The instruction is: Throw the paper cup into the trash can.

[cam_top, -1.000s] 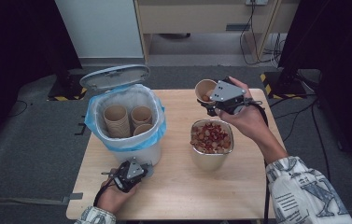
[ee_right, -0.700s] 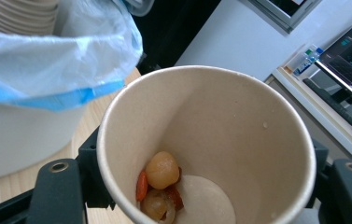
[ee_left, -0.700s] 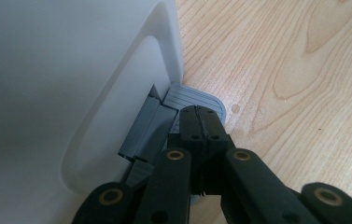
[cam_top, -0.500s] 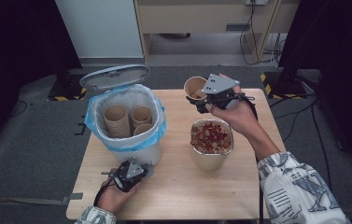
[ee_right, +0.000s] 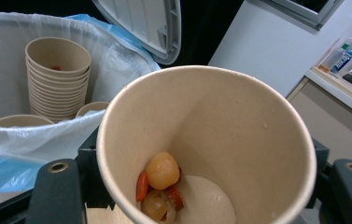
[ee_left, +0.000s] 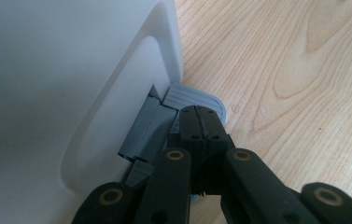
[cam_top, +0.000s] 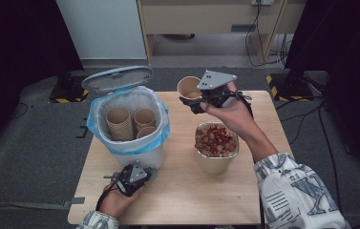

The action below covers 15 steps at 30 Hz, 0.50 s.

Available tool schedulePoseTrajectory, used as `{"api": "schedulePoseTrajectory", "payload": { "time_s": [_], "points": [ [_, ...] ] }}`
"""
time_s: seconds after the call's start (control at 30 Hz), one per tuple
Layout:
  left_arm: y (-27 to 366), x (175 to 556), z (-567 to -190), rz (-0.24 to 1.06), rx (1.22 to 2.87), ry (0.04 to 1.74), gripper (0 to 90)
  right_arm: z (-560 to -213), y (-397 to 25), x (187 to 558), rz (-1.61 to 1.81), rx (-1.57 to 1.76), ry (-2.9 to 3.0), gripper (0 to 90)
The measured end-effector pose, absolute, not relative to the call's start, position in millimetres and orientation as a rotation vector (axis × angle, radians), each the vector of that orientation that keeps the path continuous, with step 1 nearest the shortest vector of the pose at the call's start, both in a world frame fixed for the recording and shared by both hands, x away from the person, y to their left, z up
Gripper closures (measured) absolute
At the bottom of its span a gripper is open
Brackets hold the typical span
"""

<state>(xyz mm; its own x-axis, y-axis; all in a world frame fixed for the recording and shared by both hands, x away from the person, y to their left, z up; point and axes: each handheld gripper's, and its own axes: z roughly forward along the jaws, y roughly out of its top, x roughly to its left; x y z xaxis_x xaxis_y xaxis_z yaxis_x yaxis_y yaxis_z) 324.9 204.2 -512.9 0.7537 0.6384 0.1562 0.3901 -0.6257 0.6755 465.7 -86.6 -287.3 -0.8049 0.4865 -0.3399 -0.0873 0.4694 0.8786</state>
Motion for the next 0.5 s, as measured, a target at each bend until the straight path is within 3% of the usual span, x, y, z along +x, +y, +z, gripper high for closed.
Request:
{"api": "schedulePoseTrajectory", "payload": {
  "time_s": [0.5],
  "points": [
    [205, 325, -513, 0.514, 2.315, 0.763, 89.7, -285, -68, 467, 1.427, 0.370, 2.165, 29.3]
  ]
}}
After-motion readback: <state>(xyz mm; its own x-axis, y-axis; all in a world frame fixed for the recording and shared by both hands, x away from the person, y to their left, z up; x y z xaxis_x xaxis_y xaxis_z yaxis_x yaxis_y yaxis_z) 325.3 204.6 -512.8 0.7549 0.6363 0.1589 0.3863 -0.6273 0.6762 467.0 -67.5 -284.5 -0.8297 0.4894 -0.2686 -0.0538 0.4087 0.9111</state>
